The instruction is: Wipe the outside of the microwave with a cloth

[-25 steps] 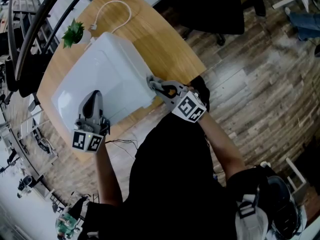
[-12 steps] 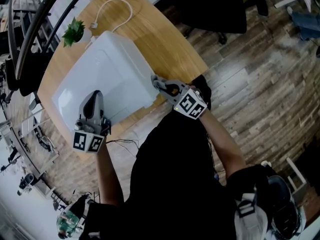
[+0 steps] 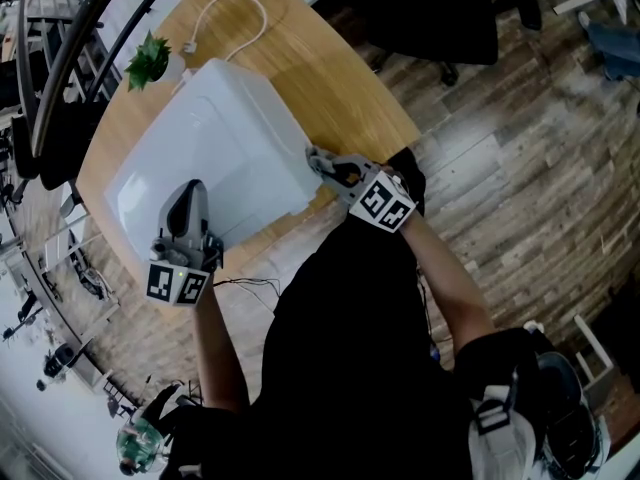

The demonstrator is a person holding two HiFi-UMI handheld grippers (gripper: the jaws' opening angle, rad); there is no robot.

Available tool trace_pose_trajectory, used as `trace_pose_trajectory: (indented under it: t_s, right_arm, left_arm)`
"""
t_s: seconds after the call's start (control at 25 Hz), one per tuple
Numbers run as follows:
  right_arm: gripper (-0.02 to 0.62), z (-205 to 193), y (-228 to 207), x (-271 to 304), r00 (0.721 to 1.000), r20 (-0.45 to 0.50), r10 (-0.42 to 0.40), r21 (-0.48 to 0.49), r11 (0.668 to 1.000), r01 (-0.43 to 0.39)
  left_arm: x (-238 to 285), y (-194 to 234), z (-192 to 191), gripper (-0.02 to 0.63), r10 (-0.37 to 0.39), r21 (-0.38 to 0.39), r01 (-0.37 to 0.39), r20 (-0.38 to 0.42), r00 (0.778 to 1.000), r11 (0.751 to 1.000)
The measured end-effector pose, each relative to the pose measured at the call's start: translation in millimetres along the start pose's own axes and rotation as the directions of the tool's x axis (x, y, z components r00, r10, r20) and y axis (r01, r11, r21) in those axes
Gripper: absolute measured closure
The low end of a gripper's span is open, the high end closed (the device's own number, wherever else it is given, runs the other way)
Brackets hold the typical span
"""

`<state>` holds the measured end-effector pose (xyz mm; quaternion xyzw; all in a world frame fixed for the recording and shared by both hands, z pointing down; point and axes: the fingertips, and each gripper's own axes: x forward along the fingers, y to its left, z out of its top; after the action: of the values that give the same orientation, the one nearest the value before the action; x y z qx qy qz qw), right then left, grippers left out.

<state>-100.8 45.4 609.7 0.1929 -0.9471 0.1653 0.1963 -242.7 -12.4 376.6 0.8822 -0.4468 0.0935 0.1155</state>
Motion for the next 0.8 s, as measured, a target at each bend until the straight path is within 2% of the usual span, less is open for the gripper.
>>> trace_pose_trajectory:
  t_s: [0.8]
  right_arm:
    - [0.578, 20.0, -33.3, 31.9, 1.000, 0.015, -0.003, -0.012, 1.000, 0.004]
  left_arm:
    - [0.0, 2.8, -2.2, 0.604, 0.009, 0.002, -0.009, -0.005, 1.000, 1.000]
